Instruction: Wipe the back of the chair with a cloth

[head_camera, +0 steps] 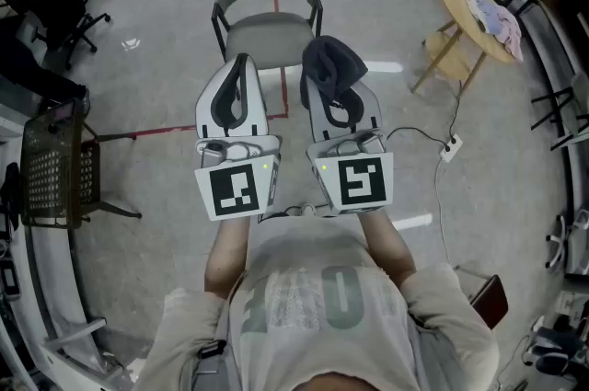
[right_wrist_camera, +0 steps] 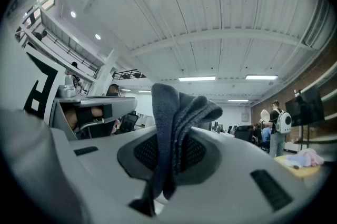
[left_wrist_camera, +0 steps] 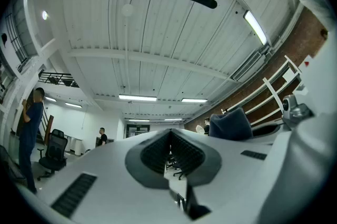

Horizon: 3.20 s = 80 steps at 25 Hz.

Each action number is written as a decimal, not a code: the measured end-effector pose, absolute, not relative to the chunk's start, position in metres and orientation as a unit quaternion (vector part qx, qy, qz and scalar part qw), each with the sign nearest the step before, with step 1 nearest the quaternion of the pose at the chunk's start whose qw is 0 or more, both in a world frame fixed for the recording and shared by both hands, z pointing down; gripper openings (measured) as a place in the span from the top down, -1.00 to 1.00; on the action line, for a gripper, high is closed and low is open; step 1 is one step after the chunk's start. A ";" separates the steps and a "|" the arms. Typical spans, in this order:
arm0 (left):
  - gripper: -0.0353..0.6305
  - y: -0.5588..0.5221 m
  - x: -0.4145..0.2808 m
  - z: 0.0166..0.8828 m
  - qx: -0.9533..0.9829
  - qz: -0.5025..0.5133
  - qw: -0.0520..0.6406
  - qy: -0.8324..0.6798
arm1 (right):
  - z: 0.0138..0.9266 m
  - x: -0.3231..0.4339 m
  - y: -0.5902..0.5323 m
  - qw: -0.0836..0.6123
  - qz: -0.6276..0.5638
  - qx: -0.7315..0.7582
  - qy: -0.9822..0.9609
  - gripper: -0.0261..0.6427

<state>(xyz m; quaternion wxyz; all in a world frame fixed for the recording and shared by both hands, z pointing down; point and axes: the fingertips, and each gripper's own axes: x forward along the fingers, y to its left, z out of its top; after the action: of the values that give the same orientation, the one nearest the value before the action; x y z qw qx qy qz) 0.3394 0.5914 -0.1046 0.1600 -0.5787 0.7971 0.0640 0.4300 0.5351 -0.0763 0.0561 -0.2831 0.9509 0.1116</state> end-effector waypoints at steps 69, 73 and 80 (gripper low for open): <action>0.85 0.054 -0.120 -0.045 -0.613 0.082 0.084 0.781 | -0.027 -0.012 0.020 -0.029 0.068 -0.314 0.947 0.76; 0.85 0.045 -0.116 -0.043 -0.608 0.068 0.080 0.787 | -0.018 -0.015 0.005 -0.028 0.059 -0.306 0.950 0.76; 0.85 0.042 -0.111 -0.055 -0.593 0.059 0.097 0.797 | -0.029 -0.021 -0.010 -0.001 0.076 -0.282 0.956 0.76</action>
<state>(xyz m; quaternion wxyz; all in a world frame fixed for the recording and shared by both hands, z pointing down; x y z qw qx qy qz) -0.1110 0.0416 -0.0553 0.0965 -0.5926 0.7975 0.0594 -0.0214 -0.0101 -0.0287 -0.0010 -0.2822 0.9563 0.0763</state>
